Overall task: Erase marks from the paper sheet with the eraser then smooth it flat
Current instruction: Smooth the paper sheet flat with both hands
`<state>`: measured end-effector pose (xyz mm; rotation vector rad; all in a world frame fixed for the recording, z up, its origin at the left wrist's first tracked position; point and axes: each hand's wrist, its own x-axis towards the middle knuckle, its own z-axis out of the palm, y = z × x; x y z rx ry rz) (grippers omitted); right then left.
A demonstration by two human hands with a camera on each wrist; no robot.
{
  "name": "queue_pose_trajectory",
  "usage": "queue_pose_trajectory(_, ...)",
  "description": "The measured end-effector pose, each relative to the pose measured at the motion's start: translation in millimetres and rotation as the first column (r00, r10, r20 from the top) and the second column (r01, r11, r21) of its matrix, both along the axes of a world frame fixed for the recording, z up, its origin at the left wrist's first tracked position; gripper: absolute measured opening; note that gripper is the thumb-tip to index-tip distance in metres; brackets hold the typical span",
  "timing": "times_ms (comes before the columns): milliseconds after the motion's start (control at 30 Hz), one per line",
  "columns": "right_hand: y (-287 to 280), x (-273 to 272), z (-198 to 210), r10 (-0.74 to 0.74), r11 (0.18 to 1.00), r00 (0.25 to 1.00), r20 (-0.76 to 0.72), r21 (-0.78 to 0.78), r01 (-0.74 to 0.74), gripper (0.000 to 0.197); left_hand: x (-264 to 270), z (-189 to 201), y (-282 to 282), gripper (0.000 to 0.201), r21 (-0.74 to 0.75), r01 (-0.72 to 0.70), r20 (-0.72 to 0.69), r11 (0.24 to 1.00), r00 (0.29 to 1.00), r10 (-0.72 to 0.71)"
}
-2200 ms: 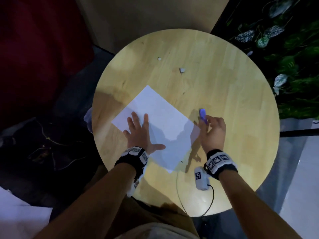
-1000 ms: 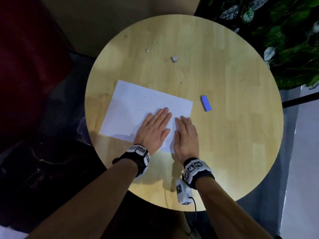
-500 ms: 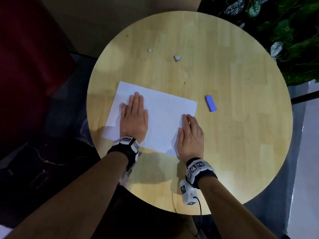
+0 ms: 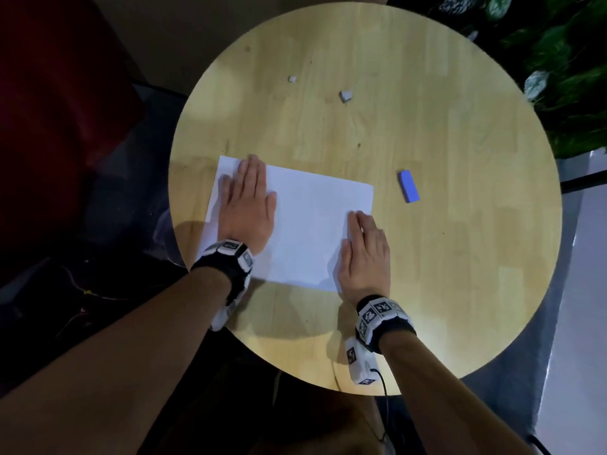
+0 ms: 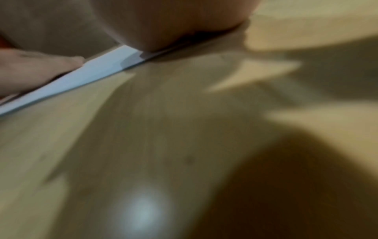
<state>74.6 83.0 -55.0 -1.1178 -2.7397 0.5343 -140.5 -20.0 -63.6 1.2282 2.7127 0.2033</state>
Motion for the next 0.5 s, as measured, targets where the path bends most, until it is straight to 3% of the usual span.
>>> queue_pose_trajectory(33,-1,0,-1,-0.004,1.000,1.000,0.010,0.007,0.004,0.052,6,2,9,0.058,0.027,0.009,-0.017,1.000,1.000,-0.009)
queue_pose_trajectory(100,0,-1,-3,-0.015,1.000,1.000,0.022,0.017,0.014,0.052,38,4,33,0.055,0.139,0.214,-0.035,0.967,0.977,-0.211)
queue_pose_trajectory(167,1,-1,-6,-0.025,0.999,1.000,0.018,0.037,0.025,0.051,73,6,48,0.050,0.184,0.452,-0.033,0.873,0.890,-0.455)
queue_pose_trajectory(200,2,-1,-5,-0.034,0.998,0.999,0.012,0.047,0.034,0.051,80,9,51,0.048,0.149,0.478,-0.043,0.866,0.878,-0.477)
queue_pose_trajectory(300,-1,-3,-6,-0.035,0.998,0.999,0.018,0.050,0.034,0.051,60,13,39,0.040,0.106,0.355,0.017,0.929,0.933,-0.358)
queue_pose_trajectory(433,-2,-2,-5,-0.036,0.998,0.998,0.050,0.057,0.033,0.052,30,18,33,0.026,0.218,0.302,-0.091,0.928,0.953,-0.289)
queue_pose_trajectory(500,-2,-2,-5,-0.030,0.998,0.998,0.056,0.053,0.027,0.052,46,18,41,0.042,0.207,0.302,-0.007,0.931,0.952,-0.307)
